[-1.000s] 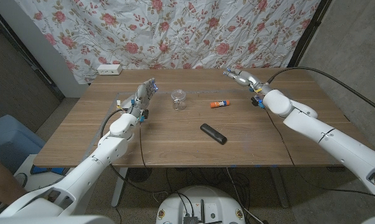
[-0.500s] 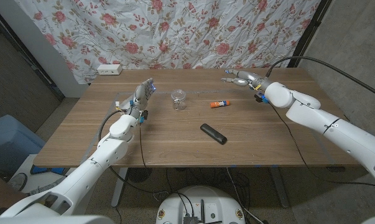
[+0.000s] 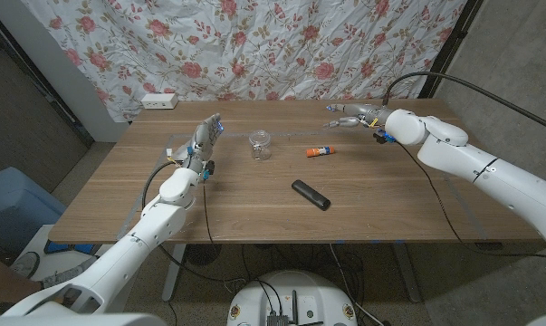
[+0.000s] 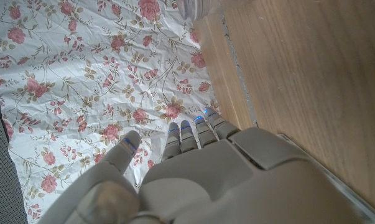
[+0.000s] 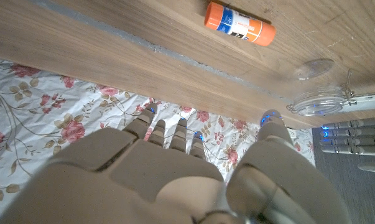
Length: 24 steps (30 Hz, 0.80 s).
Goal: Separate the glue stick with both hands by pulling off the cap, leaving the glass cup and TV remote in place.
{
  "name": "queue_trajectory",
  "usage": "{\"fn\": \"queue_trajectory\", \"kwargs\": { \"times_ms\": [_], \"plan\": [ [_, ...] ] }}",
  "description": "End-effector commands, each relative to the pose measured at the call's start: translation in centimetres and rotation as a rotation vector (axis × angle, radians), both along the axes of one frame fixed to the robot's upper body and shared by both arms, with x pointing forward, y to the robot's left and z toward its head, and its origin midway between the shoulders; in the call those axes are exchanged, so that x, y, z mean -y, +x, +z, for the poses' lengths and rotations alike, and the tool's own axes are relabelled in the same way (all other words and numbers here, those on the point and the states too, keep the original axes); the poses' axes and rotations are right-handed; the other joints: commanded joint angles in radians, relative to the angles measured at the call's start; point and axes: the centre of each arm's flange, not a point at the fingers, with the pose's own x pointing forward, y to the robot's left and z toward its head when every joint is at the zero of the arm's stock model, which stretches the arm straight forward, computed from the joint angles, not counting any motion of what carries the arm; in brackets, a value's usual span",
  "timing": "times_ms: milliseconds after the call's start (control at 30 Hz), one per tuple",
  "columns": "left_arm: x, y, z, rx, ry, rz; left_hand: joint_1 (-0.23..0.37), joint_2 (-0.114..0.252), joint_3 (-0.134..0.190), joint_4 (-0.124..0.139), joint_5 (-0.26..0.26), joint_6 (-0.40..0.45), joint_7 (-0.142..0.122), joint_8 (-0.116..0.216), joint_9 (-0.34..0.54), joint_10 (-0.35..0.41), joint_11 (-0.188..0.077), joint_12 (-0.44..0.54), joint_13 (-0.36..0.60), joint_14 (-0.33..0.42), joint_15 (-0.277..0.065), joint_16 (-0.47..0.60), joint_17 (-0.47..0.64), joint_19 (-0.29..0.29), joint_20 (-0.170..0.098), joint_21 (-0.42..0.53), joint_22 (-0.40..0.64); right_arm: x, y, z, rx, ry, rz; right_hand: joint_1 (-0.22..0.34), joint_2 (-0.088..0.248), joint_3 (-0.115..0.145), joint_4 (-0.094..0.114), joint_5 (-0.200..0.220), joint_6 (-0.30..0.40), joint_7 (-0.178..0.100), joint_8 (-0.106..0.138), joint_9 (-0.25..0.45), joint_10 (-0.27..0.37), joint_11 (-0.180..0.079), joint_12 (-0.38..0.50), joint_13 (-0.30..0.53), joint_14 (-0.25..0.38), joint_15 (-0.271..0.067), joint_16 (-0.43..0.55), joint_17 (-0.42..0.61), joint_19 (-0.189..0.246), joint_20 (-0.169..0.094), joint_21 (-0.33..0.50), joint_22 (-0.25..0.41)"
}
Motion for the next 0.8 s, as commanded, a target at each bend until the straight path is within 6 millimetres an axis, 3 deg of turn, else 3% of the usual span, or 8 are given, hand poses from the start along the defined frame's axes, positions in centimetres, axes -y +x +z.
{"fn": "queue_trajectory", "kwargs": {
  "times_ms": [33,233,400,800],
  "plan": [
    [-0.3,-0.7,-0.5,0.003,-0.019,0.019,-0.008,0.073,0.004,0.009,-0.003,0.016,-0.002,0.004,0.004,0.017,-0.001,0.005,0.002,0.015,0.003,0.006,0.003,0.011,-0.003,0.005,0.004,-1.2,0.1,1.2,-0.052,-0.164,-0.066,0.019,-0.004,0.004,-0.01,-0.001,-0.006,-0.006,0.005,0.003,-0.001,0.005,0.007,0.005,-0.005,0.01,0.006,-0.001,-0.001,0.014,0.007,0.002],
    [-0.6,-0.9,-0.6,-0.007,-0.017,0.033,-0.009,0.074,0.004,0.011,-0.002,0.016,-0.002,0.002,0.004,0.02,0.001,0.004,0.002,0.019,0.002,0.006,0.003,0.015,0.001,0.006,0.004,-2.0,0.4,1.4,-0.054,-0.21,-0.074,0.092,-0.015,0.031,-0.022,0.002,0.055,-0.025,0.036,0.005,0.042,-0.001,0.023,0.007,0.031,-0.005,0.023,-0.011,0.023,0.023,0.016,0.002],
    [-0.9,-1.1,-0.5,-0.014,-0.013,0.04,-0.01,0.075,0.005,0.013,-0.002,0.019,-0.002,0.002,0.004,0.024,0.002,0.004,0.002,0.022,0.003,0.006,0.003,0.017,0.002,0.006,0.004,-2.8,0.7,1.5,-0.086,-0.262,-0.098,0.12,-0.019,0.042,-0.023,0.002,0.043,-0.025,0.03,0.005,0.047,-0.002,0.023,0.008,0.031,-0.003,0.023,-0.015,0.028,0.026,0.016,0.002],
    [-1.0,-1.2,-0.5,-0.025,-0.002,0.03,-0.012,0.077,0.007,0.017,-0.002,0.021,-0.001,0.0,0.004,0.027,0.003,0.002,0.002,0.027,0.007,0.004,0.003,0.024,0.001,0.008,0.004,-3.9,1.1,1.3,-0.131,-0.331,-0.121,0.169,-0.037,0.058,-0.018,-0.005,0.018,-0.024,0.021,0.004,0.047,-0.006,0.019,0.007,0.004,0.009,0.014,-0.022,-0.045,0.05,-0.004,0.002]
  ]
}}
